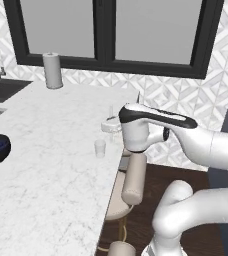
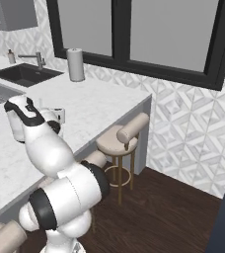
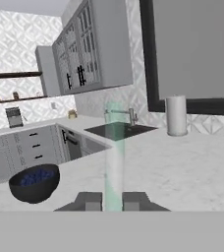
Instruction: Take a straw from the drawer in front and place it inside the glass cup on the dining counter.
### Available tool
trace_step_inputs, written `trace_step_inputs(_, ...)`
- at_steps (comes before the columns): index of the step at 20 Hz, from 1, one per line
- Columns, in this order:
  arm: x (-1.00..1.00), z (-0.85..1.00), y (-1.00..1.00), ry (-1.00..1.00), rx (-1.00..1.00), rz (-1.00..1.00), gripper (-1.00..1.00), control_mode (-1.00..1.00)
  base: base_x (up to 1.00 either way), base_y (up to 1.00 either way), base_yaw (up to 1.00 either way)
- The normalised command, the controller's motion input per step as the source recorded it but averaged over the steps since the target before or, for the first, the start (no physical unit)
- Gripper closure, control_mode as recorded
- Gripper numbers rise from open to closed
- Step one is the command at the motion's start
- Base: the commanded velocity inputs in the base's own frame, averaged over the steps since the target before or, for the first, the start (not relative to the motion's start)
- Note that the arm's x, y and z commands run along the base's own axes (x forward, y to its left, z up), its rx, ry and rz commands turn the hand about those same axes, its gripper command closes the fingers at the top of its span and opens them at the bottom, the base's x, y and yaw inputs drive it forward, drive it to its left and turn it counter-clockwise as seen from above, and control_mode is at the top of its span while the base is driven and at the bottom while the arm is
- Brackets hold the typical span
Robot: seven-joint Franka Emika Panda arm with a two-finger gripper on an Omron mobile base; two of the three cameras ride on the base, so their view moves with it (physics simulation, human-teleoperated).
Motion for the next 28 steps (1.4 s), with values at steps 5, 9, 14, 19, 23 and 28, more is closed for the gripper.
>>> trace_step_inputs(5, 0.29, -0.23, 0.0, -0.01, 0.03, 0.02, 1.0, -1.0, 0.0, 0.0, 0.0)
trace_step_inputs(9, 0.14, -0.49, 0.0, -0.09, 0.0, 0.0, 1.0, -1.0, 0.0, 0.0, 0.0)
trace_step_inputs(14, 0.0, -0.31, 0.0, -0.13, 0.02, 0.03, 1.0, -1.0, 0.0, 0.0, 0.0)
trace_step_inputs(19, 0.0, -0.7, 0.0, -0.14, 0.0, 0.04, 1.0, -1.0, 0.0, 0.0, 0.0)
trace_step_inputs(23, 0.05, -0.72, 0.0, -0.18, 0.04, 0.04, 1.0, -1.0, 0.0, 0.0, 0.0)
trace_step_inputs(28, 0.12, -0.46, 0.0, -0.23, 0.01, 0.06, 1.0, -1.0, 0.0, 0.0, 0.0)
